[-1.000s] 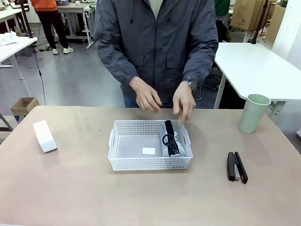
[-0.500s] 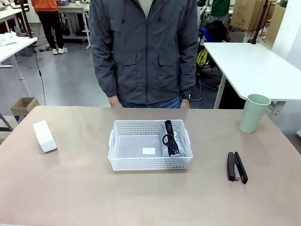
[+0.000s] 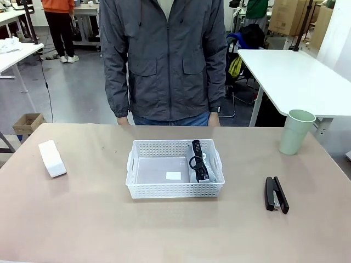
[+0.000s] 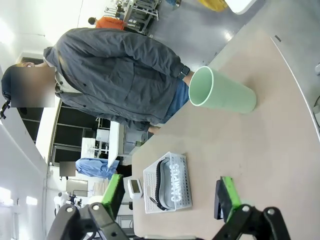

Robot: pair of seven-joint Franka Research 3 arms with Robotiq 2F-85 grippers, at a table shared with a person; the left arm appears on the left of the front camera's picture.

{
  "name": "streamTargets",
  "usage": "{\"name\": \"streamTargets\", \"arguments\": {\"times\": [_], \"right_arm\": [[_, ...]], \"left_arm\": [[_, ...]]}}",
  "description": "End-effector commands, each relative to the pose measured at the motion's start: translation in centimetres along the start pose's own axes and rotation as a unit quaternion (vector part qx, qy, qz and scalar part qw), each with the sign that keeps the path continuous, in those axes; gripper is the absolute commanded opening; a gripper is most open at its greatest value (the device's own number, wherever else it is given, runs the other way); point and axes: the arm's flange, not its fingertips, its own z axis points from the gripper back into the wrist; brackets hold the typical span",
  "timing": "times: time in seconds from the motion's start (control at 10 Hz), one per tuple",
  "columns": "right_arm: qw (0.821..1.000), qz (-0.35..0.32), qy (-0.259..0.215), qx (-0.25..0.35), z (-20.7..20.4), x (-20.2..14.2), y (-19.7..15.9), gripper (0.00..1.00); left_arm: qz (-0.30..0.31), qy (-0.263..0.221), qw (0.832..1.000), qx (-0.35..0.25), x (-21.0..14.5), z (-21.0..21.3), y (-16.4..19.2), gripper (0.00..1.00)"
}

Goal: Efficiently arrange items inside the basket to fit them all.
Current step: Pick up the Digital clock and place it inside the Organizing basket.

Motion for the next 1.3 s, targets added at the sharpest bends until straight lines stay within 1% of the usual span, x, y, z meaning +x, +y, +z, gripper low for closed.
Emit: {"name": "streamTargets", "arguments": {"times": [0.0,0.2,0.3,0.4,0.5,0.6,0.7,0.8,0.9,1.0,1.1,1.2], "right_arm": [[1.000,0.004,-0.003,0.011,0.1,0.3,0.1,1.00],[1.000,0.004,-0.003,0.011,0.1,0.3,0.1,1.00],[1.000,0.004,-0.003,0.011,0.1,0.3,0.1,1.00],[1.000,0.004,-0.003,0.011,0.1,0.3,0.1,1.00],[1.000,0.004,-0.003,0.011,0.1,0.3,0.1,1.00],[1.000,0.004,-0.003,0.011,0.1,0.3,0.1,1.00],[1.000,0.004,-0.003,0.011,0.1,0.3,0.1,1.00],[1.000,0.004,-0.003,0.011,0.1,0.3,0.1,1.00],[1.000,0.004,-0.003,0.011,0.1,0.3,0.1,1.00],[1.000,0.004,-0.003,0.011,0.1,0.3,0.1,1.00],[1.000,0.004,-0.003,0.011,0.1,0.3,0.1,1.00],[1.000,0.004,-0.003,0.011,0.1,0.3,0.1,1.00]], "left_arm": [[-0.024,0.064,0.989,0.133,0.3,-1.7,-3.5,1.00],[-0.076,0.068,0.962,0.253,0.4,-5.0,-6.5,1.00],[-0.107,0.053,0.939,0.323,0.2,-6.8,-7.7,1.00],[-0.142,0.058,0.909,0.388,-0.3,-9.1,-8.7,1.00],[-0.169,0.060,0.881,0.438,-0.9,-11.2,-9.5,1.00],[-0.189,0.053,0.868,0.457,-1.4,-13.0,-10.1,1.00],[-0.201,0.044,0.863,0.461,-1.9,-14.5,-10.8,1.00],[-0.219,0.037,0.870,0.440,-2.6,-16.1,-11.4,1.00],[-0.238,0.047,0.873,0.423,-3.3,-17.4,-11.6,1.00],[-0.251,0.085,0.876,0.404,-4.0,-18.6,-11.6,1.00],[-0.273,0.135,0.869,0.389,-4.7,-20.0,-11.4,1.00],[-0.279,0.168,0.862,0.389,-5.1,-21.2,-11.3,1.00]]}}
